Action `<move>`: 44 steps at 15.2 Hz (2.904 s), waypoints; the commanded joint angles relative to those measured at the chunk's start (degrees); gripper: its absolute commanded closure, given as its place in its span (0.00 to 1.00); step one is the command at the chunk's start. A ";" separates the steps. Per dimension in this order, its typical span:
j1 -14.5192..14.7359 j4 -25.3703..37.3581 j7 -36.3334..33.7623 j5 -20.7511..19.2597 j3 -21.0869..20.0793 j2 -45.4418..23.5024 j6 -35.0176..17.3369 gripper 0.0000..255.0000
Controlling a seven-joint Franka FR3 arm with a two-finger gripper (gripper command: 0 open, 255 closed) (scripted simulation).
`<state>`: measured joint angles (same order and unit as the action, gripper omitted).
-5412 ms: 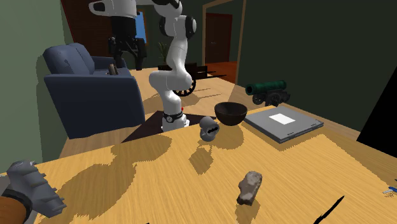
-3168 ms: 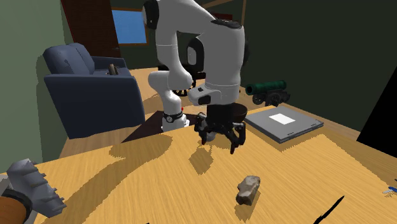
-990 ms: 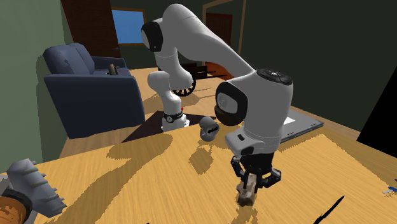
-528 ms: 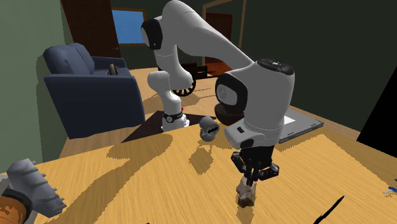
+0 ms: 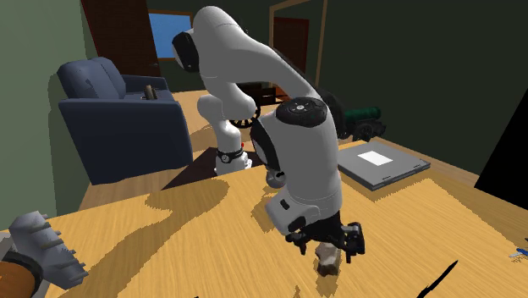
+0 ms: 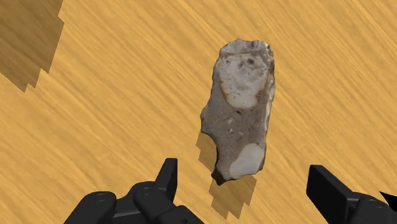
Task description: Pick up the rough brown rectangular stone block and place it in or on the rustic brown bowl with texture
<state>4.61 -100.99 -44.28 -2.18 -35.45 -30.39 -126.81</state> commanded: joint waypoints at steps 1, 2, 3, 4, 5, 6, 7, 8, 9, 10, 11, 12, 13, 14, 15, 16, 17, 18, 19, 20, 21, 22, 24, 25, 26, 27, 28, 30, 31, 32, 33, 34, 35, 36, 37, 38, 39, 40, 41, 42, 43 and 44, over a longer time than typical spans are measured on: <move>-0.10 -0.33 0.89 0.10 -0.11 -1.02 -1.34 0.00; 0.14 -0.50 0.76 -0.12 0.04 -1.46 -1.93 0.00; 0.39 -0.65 0.62 -0.34 0.19 -1.90 -2.51 0.00; 0.64 -0.80 0.48 -0.56 0.36 -2.34 -3.10 0.00; 1.05 -0.99 0.26 -0.92 0.62 -3.06 -4.00 0.00; 1.04 -1.01 0.27 -0.91 0.62 -3.05 -4.01 0.00; 1.05 -1.00 0.26 -0.91 0.62 -3.06 -4.00 0.00; 1.05 -0.99 0.26 -0.91 0.62 -3.06 -4.00 0.00; 1.05 -0.99 0.26 -0.91 0.62 -3.06 -4.00 0.00; 1.05 -0.99 0.26 -0.91 0.62 -3.06 -4.00 0.00; 1.05 -0.99 0.26 -0.91 0.62 -3.06 -4.00 0.00; 1.05 -0.99 0.26 -0.91 0.62 -3.06 -4.00 0.00; 1.05 -0.99 0.27 -0.91 0.62 -3.06 -3.99 0.00; 1.05 -0.99 0.27 -0.91 0.62 -3.06 -3.99 1.00; 1.05 -0.99 0.27 -0.91 0.62 -3.06 -3.99 1.00; 1.05 -0.99 0.27 -0.91 0.62 -3.06 -3.99 1.00; 1.05 -0.99 0.26 -0.91 0.62 -3.06 -3.99 1.00; 1.04 -1.02 0.26 -0.90 0.61 -3.03 -3.99 1.00; 1.04 -1.01 0.26 -0.90 0.61 -3.03 -3.99 1.00; 1.05 -0.99 0.26 -0.91 0.62 -3.06 -3.99 1.00; 1.02 -1.02 0.28 -0.89 0.60 -3.01 -3.97 1.00; 1.01 -1.02 0.28 -0.89 0.60 -3.01 -3.97 1.00; 0.90 -0.87 0.27 -0.70 0.43 -2.59 -3.45 1.00; 0.75 -0.74 0.28 -0.49 0.24 -2.13 -2.89 1.00; 0.61 -0.57 0.28 -0.28 0.06 -1.69 -2.32 1.00; 0.47 -0.41 0.28 -0.07 -0.12 -1.24 -1.75 1.00; 0.34 -0.23 0.28 0.13 -0.30 -0.81 -1.18 1.00; 0.08 0.17 0.28 0.54 -0.63 0.04 -0.01 1.00; -0.04 0.39 0.28 0.74 -0.79 0.46 0.58 1.00; -0.16 0.62 0.27 0.94 -0.95 0.86 1.17 1.00; -0.27 0.87 0.27 1.13 -1.10 1.26 1.77 1.00; -0.39 1.12 0.26 1.32 -1.25 1.65 2.37 1.00; -0.49 1.40 0.25 1.51 -1.39 2.03 2.98 1.00; -0.60 1.68 0.23 1.69 -1.53 2.40 3.59 1.00; -0.69 1.98 0.22 1.86 -1.67 2.76 4.21 1.00; -0.79 2.29 0.20 2.04 -1.80 3.11 4.83 1.00; -0.88 2.62 0.18 2.21 -1.92 3.46 5.45 1.00; -0.96 2.96 0.15 2.37 -2.05 3.79 6.08 1.00; -1.04 3.31 0.12 2.53 -2.16 4.12 6.71 1.00; -1.12 3.68 0.09 2.69 -2.27 4.43 7.35 1.00; -1.19 4.06 0.06 2.84 -2.38 4.74 7.99 1.00; -1.25 4.46 0.02 2.98 -2.48 5.03 8.64 1.00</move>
<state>3.46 -97.02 -44.29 0.67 -37.86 -25.60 -118.91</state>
